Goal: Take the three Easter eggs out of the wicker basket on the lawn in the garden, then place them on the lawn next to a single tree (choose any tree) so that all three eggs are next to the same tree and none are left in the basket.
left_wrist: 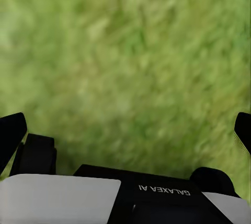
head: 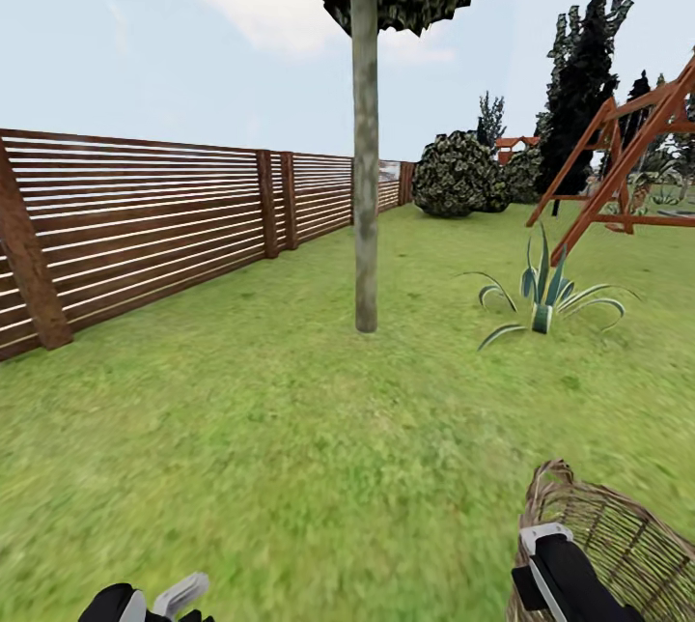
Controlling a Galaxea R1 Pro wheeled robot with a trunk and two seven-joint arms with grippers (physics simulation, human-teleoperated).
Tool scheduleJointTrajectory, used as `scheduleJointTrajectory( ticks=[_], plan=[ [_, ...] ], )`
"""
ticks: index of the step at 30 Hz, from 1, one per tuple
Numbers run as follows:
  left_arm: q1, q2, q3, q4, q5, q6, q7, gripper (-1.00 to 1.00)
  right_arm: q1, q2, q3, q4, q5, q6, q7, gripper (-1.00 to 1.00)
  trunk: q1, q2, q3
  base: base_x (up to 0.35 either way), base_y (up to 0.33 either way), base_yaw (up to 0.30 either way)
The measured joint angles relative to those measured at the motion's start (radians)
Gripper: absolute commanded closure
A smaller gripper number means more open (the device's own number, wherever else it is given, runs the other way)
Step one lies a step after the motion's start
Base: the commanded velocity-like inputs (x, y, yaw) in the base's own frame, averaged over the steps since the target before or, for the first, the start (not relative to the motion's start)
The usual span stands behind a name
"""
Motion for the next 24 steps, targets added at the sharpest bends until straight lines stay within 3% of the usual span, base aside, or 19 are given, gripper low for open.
scheduleJointTrajectory(
  ticks=[15,24],
  plan=[
    [0.0,0.0,0.0,0.0,0.0,0.0,0.0,-1.0,0.0,0.001,0.0,0.003,0.002,0.0,0.0,1.0,0.0,0.0,0.0,0.332,0.097,0.0],
    [0.0,0.0,0.0,0.0,0.0,0.0,0.0,-1.0,0.0,0.002,0.0,0.003,0.002,0.0,0.0,1.0,0.0,0.0,0.0,0.337,0.006,0.0]
  ],
)
